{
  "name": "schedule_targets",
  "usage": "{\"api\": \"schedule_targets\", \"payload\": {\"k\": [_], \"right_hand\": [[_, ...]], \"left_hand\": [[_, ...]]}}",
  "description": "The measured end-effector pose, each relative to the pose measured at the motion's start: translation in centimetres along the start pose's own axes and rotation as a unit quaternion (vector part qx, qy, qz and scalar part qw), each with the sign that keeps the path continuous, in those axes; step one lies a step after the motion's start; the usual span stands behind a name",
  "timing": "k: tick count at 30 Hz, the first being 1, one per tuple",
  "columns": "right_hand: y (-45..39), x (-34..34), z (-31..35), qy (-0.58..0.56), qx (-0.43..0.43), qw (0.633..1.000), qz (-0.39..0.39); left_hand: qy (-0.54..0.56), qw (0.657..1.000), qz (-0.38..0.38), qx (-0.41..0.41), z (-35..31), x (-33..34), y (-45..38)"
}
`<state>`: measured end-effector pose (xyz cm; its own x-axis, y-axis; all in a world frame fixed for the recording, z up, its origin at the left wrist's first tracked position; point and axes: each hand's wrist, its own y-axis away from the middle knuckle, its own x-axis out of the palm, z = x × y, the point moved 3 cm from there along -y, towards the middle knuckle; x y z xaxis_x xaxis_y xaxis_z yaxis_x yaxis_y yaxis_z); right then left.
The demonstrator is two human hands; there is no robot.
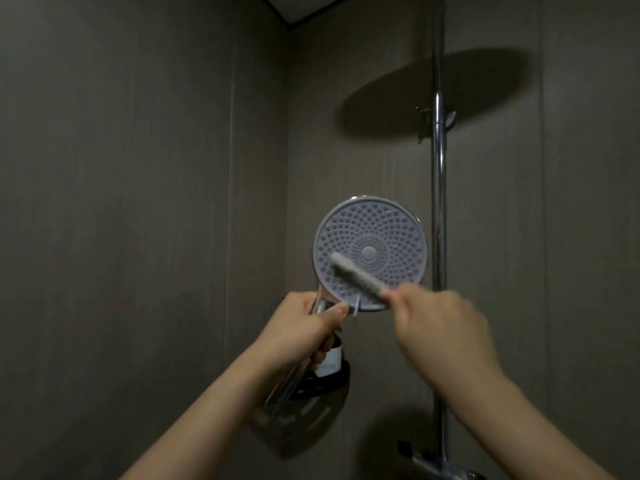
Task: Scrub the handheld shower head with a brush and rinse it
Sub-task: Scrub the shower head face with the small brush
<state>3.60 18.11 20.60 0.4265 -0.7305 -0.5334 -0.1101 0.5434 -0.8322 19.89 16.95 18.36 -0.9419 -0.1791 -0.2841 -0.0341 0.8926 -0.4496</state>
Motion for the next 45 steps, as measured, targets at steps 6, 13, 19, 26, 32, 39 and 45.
{"api": "schedule_targets", "payload": {"k": [6,13,19,26,32,39,45], "right_hand": [[0.3,0.6,-0.5,-0.001,0.003,1.000,0.005],[-0.2,1.1,-1.5,-0.023,0.020,1.000,-0.004],[-0.1,1.8,-1.2,-0.028,0.000,0.999,0.024],[0.4,2.7,-2.1,-0.060,0.041,0.996,0.045],[0.4,3.3,-0.3,-0.068,-0.052,0.986,0.144],[1.7,4.6,1.3,-0.031,-0.161,0.940,0.299],[-0.4,3.3,0.3,-0.021,-0.157,0.958,0.241]], "left_hand": [[0.025,0.999,-0.008,-0.019,0.6,0.1,-0.2],[0.041,0.999,-0.003,-0.031,0.8,0.2,-0.2],[0.034,0.999,-0.004,-0.031,1.1,0.8,0.1],[0.114,0.991,-0.019,-0.068,1.2,0.6,-0.1],[0.284,0.953,0.037,-0.100,1.2,0.4,-0.6],[0.346,0.930,0.080,-0.091,0.9,-0.1,-0.7],[0.342,0.932,0.060,-0.104,1.5,-0.1,-0.8]]}}
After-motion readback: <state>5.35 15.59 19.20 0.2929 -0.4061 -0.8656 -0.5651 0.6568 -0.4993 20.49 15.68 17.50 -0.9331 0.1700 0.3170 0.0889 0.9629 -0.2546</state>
